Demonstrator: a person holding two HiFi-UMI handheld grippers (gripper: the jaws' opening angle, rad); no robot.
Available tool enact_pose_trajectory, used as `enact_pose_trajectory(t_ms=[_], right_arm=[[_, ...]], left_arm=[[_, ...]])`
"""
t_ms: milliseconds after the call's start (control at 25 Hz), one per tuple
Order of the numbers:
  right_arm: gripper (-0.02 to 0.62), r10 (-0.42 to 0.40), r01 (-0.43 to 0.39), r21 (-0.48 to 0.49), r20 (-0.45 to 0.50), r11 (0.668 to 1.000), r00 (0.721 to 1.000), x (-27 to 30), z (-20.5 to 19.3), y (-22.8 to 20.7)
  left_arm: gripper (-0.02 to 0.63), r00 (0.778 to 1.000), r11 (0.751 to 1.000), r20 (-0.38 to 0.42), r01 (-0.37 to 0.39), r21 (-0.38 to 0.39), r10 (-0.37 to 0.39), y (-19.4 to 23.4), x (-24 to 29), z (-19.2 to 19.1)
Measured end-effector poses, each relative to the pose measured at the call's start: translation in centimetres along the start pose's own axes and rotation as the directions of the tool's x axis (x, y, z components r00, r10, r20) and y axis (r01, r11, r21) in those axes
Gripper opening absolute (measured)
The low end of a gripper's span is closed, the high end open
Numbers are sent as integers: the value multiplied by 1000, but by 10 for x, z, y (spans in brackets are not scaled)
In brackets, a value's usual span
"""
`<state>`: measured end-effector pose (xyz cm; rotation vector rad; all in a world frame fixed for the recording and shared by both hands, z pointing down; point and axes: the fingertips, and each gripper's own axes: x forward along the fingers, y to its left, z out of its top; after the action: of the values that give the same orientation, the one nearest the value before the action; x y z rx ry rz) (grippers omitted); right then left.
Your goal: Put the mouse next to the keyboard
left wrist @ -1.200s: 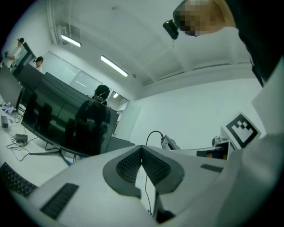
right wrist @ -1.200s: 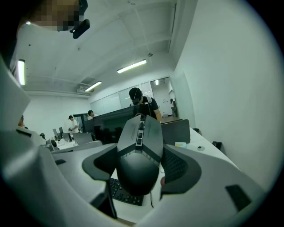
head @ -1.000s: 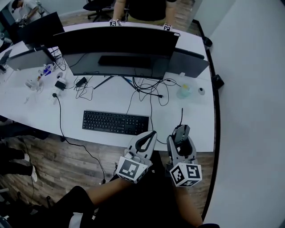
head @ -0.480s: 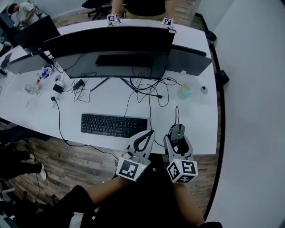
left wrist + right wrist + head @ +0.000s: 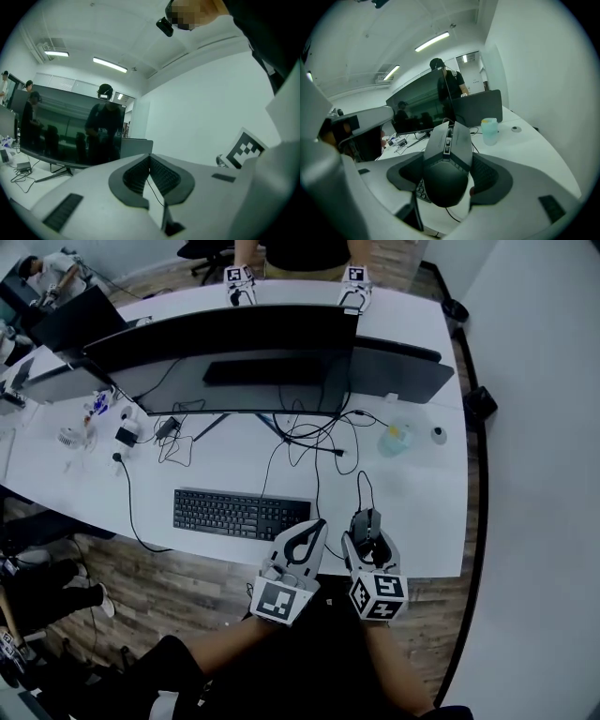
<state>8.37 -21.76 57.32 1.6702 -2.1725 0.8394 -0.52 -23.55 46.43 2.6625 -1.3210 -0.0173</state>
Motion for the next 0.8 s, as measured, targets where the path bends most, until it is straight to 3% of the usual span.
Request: enact_pose_trajectory(t_ms=[800], right_arm=[[307, 33, -42, -32, -239, 999, 970, 74, -89, -39]], left_arm=[[3, 986, 996, -148, -84, -29, 79, 14, 29, -39]])
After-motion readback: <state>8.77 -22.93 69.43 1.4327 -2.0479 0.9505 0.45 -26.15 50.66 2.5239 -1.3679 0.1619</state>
